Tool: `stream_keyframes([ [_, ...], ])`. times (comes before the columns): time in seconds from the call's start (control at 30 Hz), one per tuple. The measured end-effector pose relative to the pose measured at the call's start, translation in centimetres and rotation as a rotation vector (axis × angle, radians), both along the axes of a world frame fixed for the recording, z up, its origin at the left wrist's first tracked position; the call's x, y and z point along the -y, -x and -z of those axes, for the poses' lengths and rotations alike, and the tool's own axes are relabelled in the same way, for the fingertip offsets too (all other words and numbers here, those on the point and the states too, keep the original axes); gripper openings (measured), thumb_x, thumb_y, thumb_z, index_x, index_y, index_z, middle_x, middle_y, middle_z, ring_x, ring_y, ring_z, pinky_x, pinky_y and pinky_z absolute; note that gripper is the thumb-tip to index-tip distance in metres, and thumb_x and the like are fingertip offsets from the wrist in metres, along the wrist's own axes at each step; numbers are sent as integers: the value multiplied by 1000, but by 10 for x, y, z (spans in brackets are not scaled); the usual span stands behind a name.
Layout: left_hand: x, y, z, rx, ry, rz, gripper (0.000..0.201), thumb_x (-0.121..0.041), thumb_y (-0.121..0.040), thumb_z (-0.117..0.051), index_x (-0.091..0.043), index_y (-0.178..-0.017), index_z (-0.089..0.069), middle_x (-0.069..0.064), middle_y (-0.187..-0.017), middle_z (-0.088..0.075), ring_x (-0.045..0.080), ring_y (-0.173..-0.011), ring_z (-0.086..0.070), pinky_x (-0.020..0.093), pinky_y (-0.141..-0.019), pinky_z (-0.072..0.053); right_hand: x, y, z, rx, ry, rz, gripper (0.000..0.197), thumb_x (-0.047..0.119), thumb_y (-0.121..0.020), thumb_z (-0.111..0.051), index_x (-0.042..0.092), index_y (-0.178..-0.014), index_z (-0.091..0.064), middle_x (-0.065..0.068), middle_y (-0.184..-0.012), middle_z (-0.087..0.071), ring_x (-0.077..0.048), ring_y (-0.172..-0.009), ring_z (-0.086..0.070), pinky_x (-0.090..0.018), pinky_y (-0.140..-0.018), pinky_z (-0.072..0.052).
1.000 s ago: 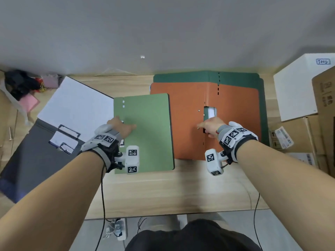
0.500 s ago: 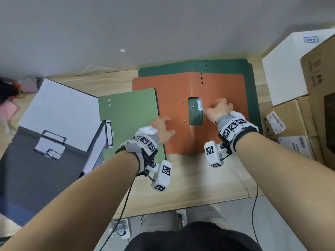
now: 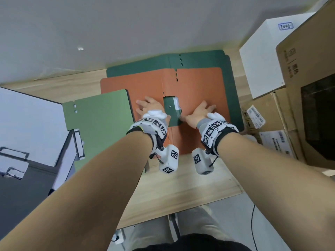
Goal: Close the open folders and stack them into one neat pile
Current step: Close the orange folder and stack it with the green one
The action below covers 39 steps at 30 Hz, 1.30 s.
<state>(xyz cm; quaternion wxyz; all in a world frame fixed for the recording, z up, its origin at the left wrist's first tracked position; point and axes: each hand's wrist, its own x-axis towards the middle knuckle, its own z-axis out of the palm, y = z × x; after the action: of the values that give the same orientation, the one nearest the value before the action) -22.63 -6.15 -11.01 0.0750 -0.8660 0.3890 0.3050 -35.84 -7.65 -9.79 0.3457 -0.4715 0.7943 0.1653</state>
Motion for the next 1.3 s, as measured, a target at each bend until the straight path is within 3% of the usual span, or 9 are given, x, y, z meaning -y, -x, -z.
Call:
stream_keyframes([
  [0.13, 5, 1, -4, 88, 56, -51, 71, -24, -84, -78, -9, -141, -38, 19, -144, -45, 26, -107, -65, 38, -91, -51, 1, 6, -6, 103, 27, 59, 119, 63, -63, -73, 19, -153, -9, -17, -163, 5, -48, -145, -17, -57, -116, -23],
  [0.27, 7, -3, -28, 85, 72, -30, 62, -21, -86, -75, -12, -135, -39, 13, -129, -56, 28, -105, -65, 35, -73, -43, 9, 9, -22, 206, 87, 131, 116, 60, -66, -74, 19, -154, -10, -14, -163, -8, -41, -146, -21, -51, -118, -24],
  [0.47, -2, -22, -68, 65, 160, 1, 56, -17, -92, -68, -16, -139, -38, 12, -118, -68, 33, -106, -67, 35, -70, -35, 14, 22, -46, 414, 137, 325, 111, 61, -70, -73, 13, -154, -18, -11, -154, -38, -32, -139, -39, -45, -115, -33],
  [0.63, -13, -41, -123, -47, 232, 14, 80, -9, -80, -75, -18, -147, -32, 16, -117, -64, 38, -109, -62, 40, -80, -52, 6, 4, -67, 597, 60, 382, 109, 70, -67, -69, 17, -152, -25, -5, -147, -46, -28, -130, -50, -52, -105, -43],
  [0.77, -23, -65, -172, -89, 400, -54, 70, -6, -84, -67, -21, -147, -39, 13, -123, -65, 32, -113, -61, 33, -82, -41, 0, -23, -86, 736, 29, 301, 94, 71, -69, -66, 20, -144, -42, -1, -131, -56, -21, -112, -59, -44, -90, -52],
  [0.93, -56, -115, -209, -611, 593, -149, 66, -5, -75, -67, -19, -138, -54, 2, -106, -76, 22, -85, -71, 32, -73, -57, -2, -45, -98, 786, 35, 251, 103, 74, -55, -72, 26, -142, -43, 5, -131, -57, -20, -118, -57, -46, -98, -50],
  [1.0, -68, -137, -207, -844, 612, -270, 59, 8, -82, -59, -12, -138, -54, 10, -101, -74, 21, -72, -71, 31, -57, -57, -5, -52, -100, 804, 14, 261, 89, 66, -63, -75, 25, -136, -46, 4, -127, -61, -20, -113, -60, -45, -95, -52],
  [1.1, -85, -174, -185, -851, 611, -370, 54, 12, -82, -53, -9, -131, -61, 14, -88, -72, 17, -54, -63, 26, -47, -50, -9, -61, -97, 874, -32, 268, 51, 40, -85, -72, 13, -126, -57, -2, -116, -71, -19, -96, -67, -35, -77, -58],
  [1.3, -138, -227, -123, -477, 317, -420, 16, -23, -78, -59, -19, -93, -63, 9, -86, -67, 31, -76, -62, 44, -79, -54, -35, -123, -83, 787, -59, 76, 16, 23, -96, -55, 20, -109, -63, -6, -115, -70, -27, -105, -67, -51, -95, -53],
])
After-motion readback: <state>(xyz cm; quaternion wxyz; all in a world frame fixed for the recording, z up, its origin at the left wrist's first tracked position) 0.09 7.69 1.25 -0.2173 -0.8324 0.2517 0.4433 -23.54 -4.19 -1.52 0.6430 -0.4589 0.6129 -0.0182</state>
